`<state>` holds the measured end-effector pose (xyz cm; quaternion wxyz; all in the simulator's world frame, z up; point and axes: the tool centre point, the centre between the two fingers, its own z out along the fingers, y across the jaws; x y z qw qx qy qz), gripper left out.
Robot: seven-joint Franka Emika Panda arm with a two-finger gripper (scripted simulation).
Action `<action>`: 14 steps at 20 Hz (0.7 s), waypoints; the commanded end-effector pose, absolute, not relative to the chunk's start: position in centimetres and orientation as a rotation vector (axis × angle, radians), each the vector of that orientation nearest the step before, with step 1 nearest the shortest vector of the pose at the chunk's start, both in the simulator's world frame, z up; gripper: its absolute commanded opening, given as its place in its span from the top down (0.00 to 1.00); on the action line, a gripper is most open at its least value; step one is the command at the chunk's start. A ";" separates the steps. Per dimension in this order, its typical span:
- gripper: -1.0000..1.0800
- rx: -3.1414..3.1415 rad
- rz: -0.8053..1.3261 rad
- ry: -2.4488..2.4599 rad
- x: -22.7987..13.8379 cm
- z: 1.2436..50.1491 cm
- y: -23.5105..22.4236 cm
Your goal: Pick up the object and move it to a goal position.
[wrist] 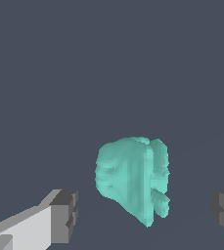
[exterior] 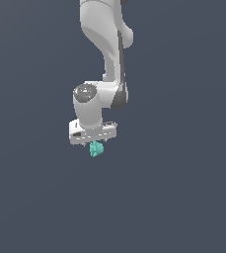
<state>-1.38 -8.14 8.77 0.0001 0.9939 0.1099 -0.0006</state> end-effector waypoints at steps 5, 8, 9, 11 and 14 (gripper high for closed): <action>0.04 3.122 -0.001 0.347 -1.4 7.6 -8.1; 0.04 3.122 -0.001 0.349 -1.5 6.1 -8.1; 0.04 3.122 -0.001 0.349 -1.5 5.5 -8.1; 0.04 3.122 0.000 0.350 -1.5 4.7 -8.2; 0.04 3.122 0.000 0.351 -1.4 3.9 -8.2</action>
